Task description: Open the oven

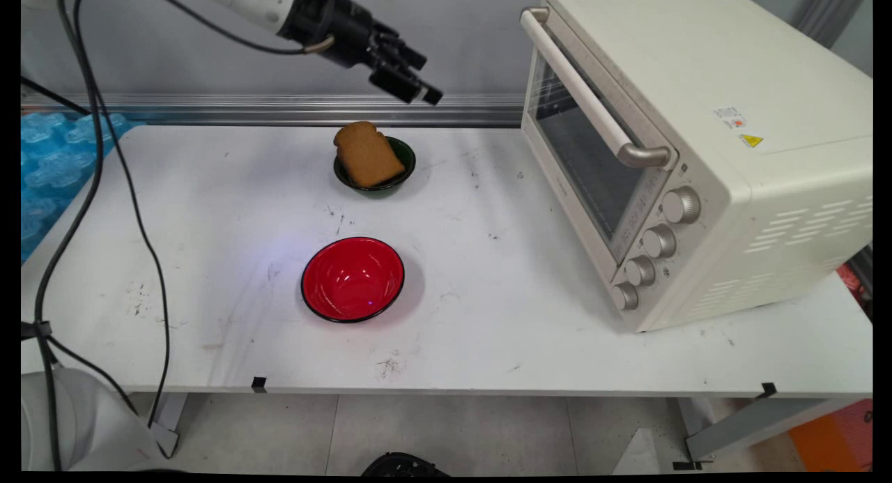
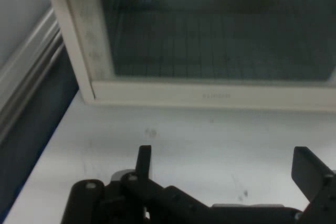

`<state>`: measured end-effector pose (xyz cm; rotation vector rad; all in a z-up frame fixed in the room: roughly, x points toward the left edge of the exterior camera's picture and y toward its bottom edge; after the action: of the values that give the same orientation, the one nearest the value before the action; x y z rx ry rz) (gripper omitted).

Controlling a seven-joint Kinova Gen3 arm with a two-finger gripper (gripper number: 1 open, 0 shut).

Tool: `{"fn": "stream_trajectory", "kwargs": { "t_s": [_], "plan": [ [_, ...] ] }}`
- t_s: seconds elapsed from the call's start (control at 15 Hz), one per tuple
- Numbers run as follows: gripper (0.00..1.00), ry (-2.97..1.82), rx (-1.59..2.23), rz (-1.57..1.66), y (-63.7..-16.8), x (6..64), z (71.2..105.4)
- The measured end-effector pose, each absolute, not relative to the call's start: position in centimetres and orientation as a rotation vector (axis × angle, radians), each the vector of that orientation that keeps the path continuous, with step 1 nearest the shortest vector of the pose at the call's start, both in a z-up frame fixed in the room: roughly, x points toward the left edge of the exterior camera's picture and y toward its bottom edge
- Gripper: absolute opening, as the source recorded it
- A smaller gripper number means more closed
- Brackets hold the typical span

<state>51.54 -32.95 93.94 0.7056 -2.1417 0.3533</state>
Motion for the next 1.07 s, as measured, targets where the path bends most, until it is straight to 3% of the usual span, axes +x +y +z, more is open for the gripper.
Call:
{"fn": "stream_trajectory", "kwargs": {
  "t_s": [0.8,0.87,1.07],
  "plan": [
    [1.00,-2.044,0.665,0.368,-37.5,45.2,97.2],
    [0.00,-2.037,0.666,0.368,-37.8,44.9,97.3],
    [0.00,-2.015,0.662,0.355,-39.1,43.1,97.4]
  ]
}}
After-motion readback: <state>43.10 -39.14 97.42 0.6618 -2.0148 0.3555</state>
